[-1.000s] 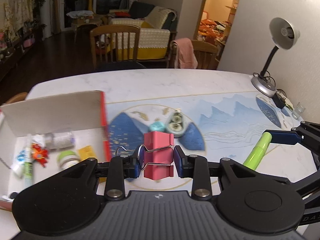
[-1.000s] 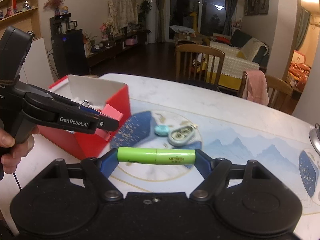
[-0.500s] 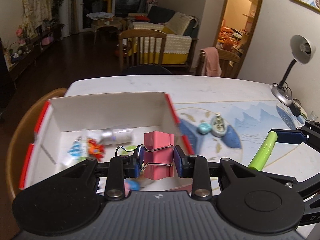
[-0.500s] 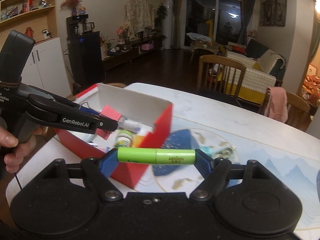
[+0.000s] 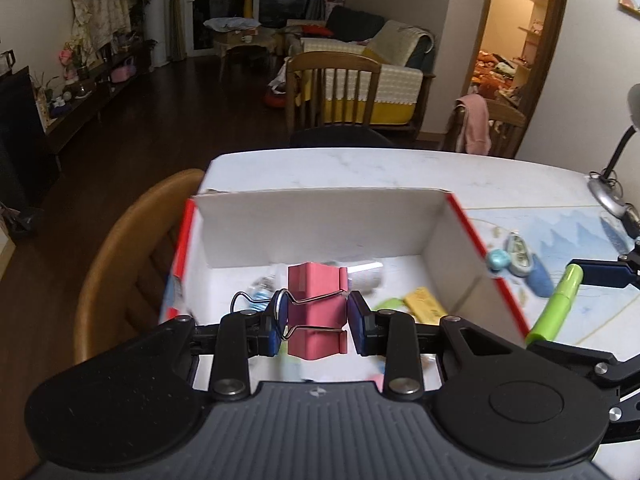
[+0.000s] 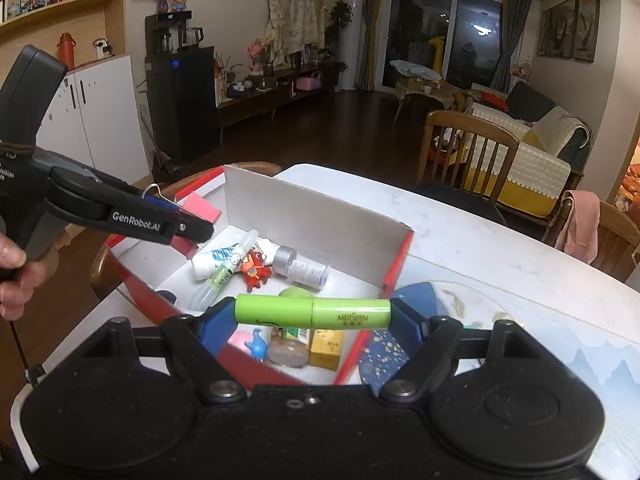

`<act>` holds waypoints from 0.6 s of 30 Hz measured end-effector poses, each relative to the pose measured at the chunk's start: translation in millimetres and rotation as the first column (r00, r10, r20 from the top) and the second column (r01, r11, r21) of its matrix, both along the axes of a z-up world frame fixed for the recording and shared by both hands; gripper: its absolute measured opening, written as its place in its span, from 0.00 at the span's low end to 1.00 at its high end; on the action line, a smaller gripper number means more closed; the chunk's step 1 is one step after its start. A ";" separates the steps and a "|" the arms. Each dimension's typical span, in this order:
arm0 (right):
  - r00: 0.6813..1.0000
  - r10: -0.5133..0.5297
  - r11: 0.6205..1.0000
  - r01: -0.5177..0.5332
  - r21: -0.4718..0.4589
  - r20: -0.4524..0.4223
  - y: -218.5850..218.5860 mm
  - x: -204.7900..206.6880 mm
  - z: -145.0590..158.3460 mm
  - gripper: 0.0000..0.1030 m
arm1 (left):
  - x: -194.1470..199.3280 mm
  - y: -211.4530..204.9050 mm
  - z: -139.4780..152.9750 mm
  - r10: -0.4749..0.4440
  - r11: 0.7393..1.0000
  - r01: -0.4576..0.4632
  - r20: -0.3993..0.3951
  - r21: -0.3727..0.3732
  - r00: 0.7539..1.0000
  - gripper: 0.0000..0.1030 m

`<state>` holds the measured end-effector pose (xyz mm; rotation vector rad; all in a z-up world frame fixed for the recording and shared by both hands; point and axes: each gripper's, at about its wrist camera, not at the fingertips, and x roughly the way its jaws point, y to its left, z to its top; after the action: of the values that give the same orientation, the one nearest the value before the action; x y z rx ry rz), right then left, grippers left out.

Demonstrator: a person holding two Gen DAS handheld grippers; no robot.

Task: Organize rigid objects
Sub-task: 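Carry the lipstick tube with the right tool while the left tool carries the binder clip into the box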

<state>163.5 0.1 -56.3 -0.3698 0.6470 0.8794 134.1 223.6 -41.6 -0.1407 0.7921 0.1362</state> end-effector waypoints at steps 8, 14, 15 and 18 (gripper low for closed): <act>0.999 0.001 0.999 -0.002 -0.038 -0.037 37.2 14.6 -20.8 0.78 | 23.8 26.9 -16.5 0.004 1.000 -0.004 -0.042 0.007 0.999 0.31; 0.998 0.004 0.996 -0.008 -0.084 -0.056 66.0 26.6 -41.6 0.78 | 42.1 32.6 -32.0 -0.010 0.999 0.012 -0.078 0.030 0.997 0.31; 0.998 0.006 0.996 -0.011 -0.090 -0.061 70.3 28.8 -44.8 0.78 | 45.8 33.4 -34.9 -0.010 0.999 0.013 -0.086 0.036 0.996 0.31; 0.998 0.012 0.993 -0.018 -0.117 -0.057 84.0 36.5 -52.4 0.78 | 56.3 34.8 -43.6 -0.009 0.999 0.015 -0.109 0.050 0.994 0.31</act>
<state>200.1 84.1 -108.7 -0.4572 0.7505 0.8706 190.3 258.4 -85.1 -0.0804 0.8976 0.1535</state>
